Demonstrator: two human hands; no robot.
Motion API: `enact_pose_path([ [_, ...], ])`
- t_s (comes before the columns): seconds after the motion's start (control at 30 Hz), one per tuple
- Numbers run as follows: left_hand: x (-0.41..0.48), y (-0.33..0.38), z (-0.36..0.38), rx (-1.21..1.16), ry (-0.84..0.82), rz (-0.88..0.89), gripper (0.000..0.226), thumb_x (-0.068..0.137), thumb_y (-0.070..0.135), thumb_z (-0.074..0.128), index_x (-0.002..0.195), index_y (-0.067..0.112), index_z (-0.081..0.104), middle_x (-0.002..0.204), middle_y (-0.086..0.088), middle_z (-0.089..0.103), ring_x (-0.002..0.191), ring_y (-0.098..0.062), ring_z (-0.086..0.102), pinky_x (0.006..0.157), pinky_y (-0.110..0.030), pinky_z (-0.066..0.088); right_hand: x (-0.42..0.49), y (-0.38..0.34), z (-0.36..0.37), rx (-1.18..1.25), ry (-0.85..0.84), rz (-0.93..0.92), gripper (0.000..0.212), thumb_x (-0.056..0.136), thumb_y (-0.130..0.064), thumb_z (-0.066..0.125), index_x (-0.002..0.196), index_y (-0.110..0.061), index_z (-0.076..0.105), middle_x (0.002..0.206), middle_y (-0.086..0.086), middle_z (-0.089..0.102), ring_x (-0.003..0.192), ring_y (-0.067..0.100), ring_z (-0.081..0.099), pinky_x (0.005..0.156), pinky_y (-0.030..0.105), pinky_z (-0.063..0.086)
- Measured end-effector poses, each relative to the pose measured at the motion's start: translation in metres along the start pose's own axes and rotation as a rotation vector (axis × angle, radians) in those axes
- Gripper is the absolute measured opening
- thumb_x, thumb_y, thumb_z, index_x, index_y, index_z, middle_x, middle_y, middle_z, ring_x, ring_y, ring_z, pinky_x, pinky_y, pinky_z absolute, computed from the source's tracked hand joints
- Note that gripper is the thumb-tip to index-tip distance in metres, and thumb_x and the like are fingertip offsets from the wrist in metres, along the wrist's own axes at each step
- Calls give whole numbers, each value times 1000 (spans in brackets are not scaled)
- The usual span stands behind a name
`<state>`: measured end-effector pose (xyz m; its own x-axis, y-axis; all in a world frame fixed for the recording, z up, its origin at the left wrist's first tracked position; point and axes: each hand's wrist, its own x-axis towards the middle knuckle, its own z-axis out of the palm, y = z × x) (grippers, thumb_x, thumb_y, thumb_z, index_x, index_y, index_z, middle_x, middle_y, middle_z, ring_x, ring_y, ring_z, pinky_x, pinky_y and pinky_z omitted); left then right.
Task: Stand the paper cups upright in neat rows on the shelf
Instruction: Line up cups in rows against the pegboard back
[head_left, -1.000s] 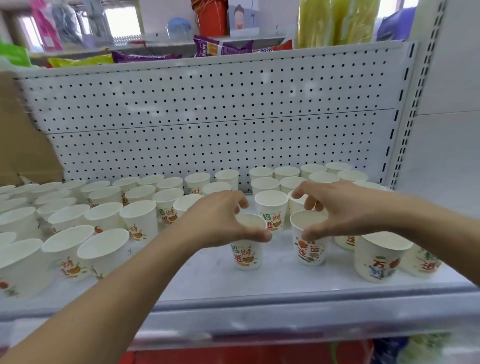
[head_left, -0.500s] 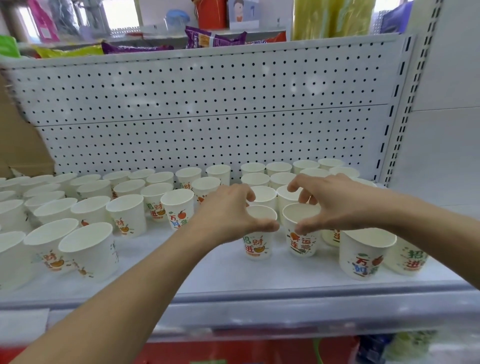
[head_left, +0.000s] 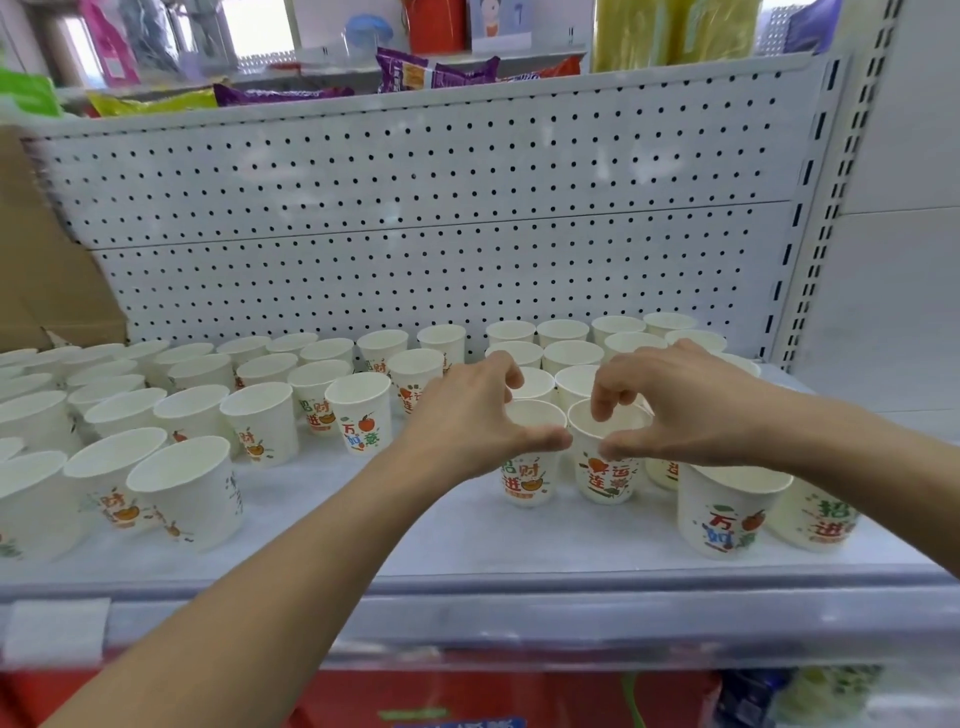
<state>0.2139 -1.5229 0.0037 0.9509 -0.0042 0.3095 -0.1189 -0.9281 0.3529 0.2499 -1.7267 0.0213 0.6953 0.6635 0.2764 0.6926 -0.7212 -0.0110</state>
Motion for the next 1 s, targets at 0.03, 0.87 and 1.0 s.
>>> enact_pose_path([
  [0.03, 0, 0, 0, 10, -1, 2, 76, 61, 72, 70, 118, 26, 51, 112, 8, 63, 97, -13, 57, 79, -32, 46, 0, 0, 0, -5, -1, -4, 28, 73, -58, 65, 91, -39, 54, 90, -23, 55, 89, -2, 48, 82, 26, 27],
  [0.87, -24, -189, -106, 630, 81, -185, 18, 85, 24, 67, 99, 34, 73, 97, 8, 71, 96, -16, 60, 81, -31, 40, 160, -149, 66, -150, 148, -120, 17, 92, -20, 52, 94, -16, 68, 96, 3, 63, 85, 22, 57, 55, 31, 40],
  [1.0, -24, -194, -108, 656, 41, -112, 17, 84, 22, 63, 93, 31, 74, 92, 7, 72, 90, -16, 62, 86, -32, 39, 153, -156, 65, -99, 176, -125, 18, 93, -20, 50, 94, -18, 68, 96, 1, 63, 87, 21, 56, 57, 29, 38],
])
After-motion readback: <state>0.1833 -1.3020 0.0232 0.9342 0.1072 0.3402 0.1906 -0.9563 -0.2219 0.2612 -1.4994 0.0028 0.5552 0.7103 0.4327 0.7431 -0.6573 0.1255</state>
